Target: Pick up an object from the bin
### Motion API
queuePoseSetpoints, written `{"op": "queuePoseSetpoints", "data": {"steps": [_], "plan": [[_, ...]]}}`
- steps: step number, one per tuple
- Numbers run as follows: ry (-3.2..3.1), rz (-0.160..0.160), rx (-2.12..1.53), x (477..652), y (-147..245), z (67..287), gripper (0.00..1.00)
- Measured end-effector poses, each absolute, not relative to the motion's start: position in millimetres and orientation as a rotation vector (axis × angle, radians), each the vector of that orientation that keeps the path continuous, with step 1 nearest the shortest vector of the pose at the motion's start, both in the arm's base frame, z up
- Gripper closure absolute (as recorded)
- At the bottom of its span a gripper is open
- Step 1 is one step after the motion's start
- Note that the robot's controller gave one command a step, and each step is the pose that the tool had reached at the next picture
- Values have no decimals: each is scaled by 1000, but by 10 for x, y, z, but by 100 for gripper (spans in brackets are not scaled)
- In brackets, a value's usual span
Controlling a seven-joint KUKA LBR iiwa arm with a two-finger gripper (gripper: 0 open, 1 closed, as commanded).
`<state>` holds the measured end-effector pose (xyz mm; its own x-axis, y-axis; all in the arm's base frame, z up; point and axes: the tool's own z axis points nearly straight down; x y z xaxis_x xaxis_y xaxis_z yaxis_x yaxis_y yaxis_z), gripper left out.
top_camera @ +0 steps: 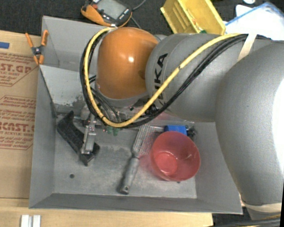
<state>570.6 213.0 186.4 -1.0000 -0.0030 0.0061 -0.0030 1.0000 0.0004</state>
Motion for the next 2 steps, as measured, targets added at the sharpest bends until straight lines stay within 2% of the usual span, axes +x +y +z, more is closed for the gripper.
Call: {"op": "queuePoseSetpoints", "data": {"steps": [1,2], "plan": [[-3143,-3,1,5727,2118,1909,0],[-3130,-5,-293,5673,2171,935,0]]}}
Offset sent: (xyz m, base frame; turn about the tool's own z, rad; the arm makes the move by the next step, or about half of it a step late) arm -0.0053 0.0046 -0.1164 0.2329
